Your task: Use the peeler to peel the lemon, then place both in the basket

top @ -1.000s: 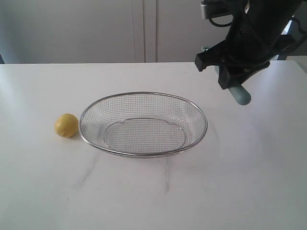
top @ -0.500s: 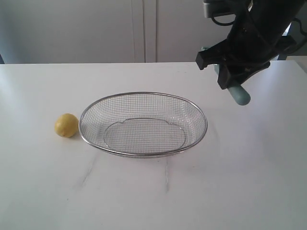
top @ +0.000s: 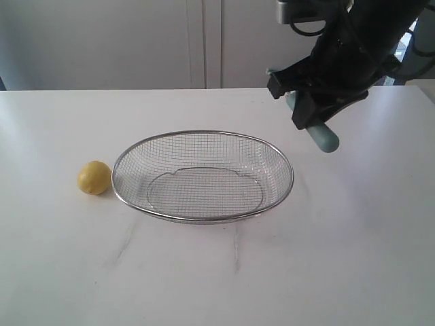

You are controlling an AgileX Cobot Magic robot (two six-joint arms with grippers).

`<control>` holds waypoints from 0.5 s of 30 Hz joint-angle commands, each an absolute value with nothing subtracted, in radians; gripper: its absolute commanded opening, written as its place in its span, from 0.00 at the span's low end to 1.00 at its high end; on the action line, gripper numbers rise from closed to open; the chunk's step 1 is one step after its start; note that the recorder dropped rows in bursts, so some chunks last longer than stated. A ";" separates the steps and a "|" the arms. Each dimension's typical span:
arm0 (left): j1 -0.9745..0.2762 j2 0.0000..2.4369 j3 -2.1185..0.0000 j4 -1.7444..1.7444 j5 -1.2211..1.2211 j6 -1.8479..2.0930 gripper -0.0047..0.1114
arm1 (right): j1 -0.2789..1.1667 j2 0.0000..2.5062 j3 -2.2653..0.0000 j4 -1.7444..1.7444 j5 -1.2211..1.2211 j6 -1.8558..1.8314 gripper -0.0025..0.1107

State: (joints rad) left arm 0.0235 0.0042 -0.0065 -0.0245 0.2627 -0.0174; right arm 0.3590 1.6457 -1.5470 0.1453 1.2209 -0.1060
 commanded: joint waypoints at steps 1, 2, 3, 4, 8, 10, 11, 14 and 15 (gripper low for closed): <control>0.027 0.000 0.000 -0.029 0.181 -0.024 0.04 | 0.349 1.635 -1.546 0.233 1.221 -0.173 0.02; 0.027 0.000 0.000 -0.029 0.167 -0.024 0.04 | 0.349 1.635 -1.546 0.233 1.221 -0.173 0.02; 0.027 0.000 0.000 -0.029 0.155 -0.024 0.04 | 0.349 1.635 -1.546 0.233 1.221 -0.173 0.02; 0.027 0.000 0.000 -0.029 0.149 -0.024 0.04 | 0.347 1.635 -1.546 0.232 1.221 -0.173 0.02; 0.027 0.000 0.000 -0.029 0.150 -0.024 0.04 | 0.333 1.635 -1.546 0.236 1.221 -0.173 0.02; 0.027 0.000 0.000 -0.029 0.149 -0.022 0.04 | 0.319 1.635 -1.546 0.236 1.221 -0.173 0.02; 0.027 0.000 0.000 -0.029 0.147 -0.022 0.04 | 0.313 1.635 -1.546 0.236 1.221 -0.173 0.02; 0.027 0.000 0.000 -0.029 0.145 -0.022 0.04 | 0.299 1.635 -1.546 0.236 1.221 -0.173 0.02; 0.027 0.000 0.000 -0.029 0.140 -0.022 0.04 | 0.299 1.635 -1.546 0.236 1.221 -0.173 0.02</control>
